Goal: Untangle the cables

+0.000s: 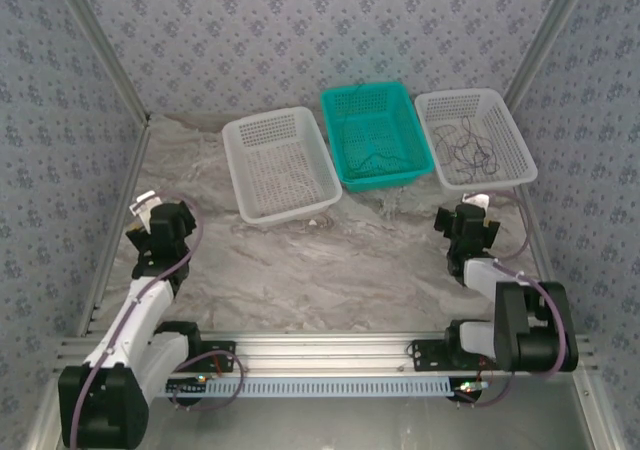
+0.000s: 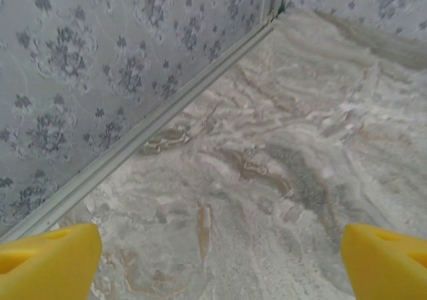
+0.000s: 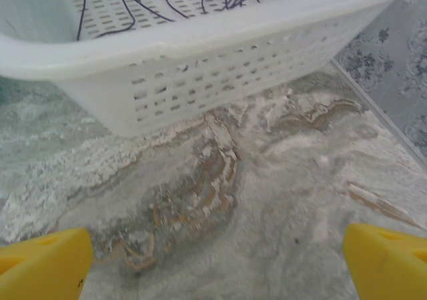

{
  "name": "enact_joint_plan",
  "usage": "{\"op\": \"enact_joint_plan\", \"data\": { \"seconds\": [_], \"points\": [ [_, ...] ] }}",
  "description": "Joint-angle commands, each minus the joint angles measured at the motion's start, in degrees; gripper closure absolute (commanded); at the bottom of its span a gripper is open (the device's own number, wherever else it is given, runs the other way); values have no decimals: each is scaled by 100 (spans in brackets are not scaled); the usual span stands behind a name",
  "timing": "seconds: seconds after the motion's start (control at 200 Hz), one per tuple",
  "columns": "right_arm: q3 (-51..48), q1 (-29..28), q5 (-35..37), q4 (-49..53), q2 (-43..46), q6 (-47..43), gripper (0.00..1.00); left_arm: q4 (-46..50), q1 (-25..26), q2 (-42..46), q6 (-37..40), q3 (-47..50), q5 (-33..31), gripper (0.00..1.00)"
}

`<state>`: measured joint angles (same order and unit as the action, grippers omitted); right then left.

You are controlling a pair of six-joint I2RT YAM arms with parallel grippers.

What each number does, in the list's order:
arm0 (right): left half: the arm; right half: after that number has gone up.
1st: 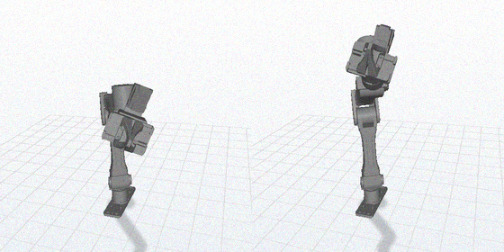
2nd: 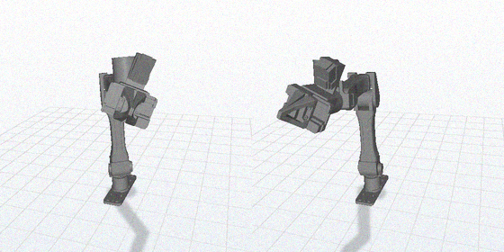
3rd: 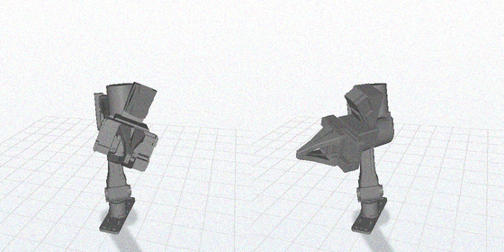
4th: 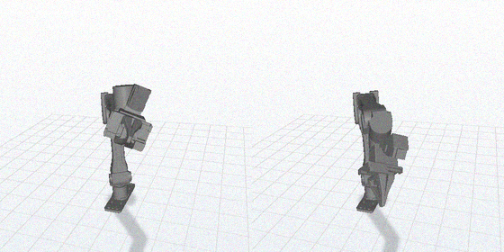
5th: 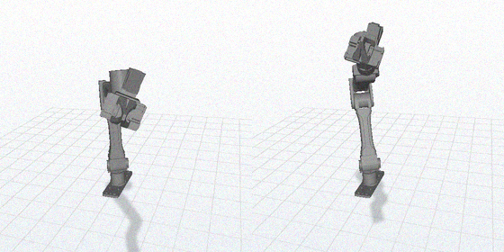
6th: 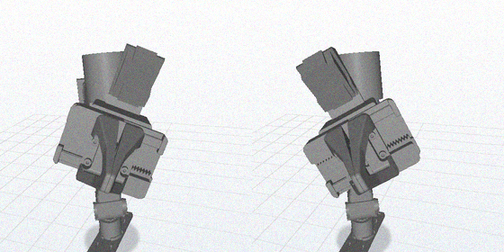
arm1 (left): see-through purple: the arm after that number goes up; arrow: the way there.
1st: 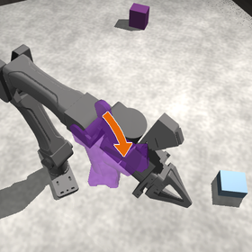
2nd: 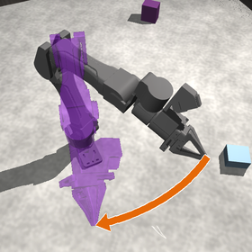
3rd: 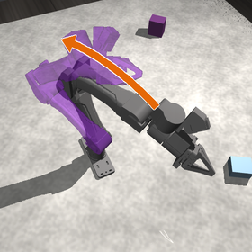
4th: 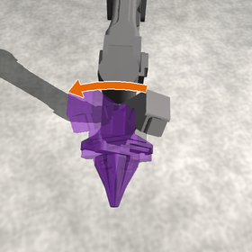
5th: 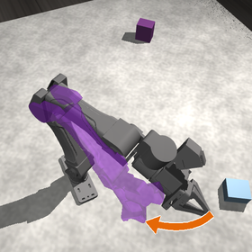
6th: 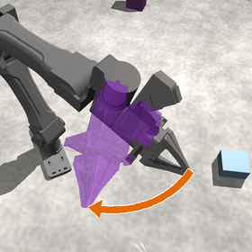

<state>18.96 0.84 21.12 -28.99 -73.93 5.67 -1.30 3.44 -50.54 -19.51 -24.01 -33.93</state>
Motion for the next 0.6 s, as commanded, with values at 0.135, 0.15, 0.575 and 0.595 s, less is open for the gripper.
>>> {"op": "enact_joint_plan", "data": {
  "seconds": [0.135, 0.15, 0.575, 0.595],
  "points": [
    [110, -31, -1113, -1998, -1170, -524, 0, -3307, -74, -794, 984, 1071, 1144, 6],
    [52, -33, -1152, -2462, -1373, -556, 0, -3526, -93, -871, 1006, 1142, 1261, 6],
    [292, -15, -1316, -1801, -1311, -584, 0, -6025, -461, -3913, 1655, 636, 2817, 6],
    [286, -18, -1321, -1803, -1310, -578, 0, -5543, -473, -3758, 1687, 486, 2988, 6]
  ]
}}
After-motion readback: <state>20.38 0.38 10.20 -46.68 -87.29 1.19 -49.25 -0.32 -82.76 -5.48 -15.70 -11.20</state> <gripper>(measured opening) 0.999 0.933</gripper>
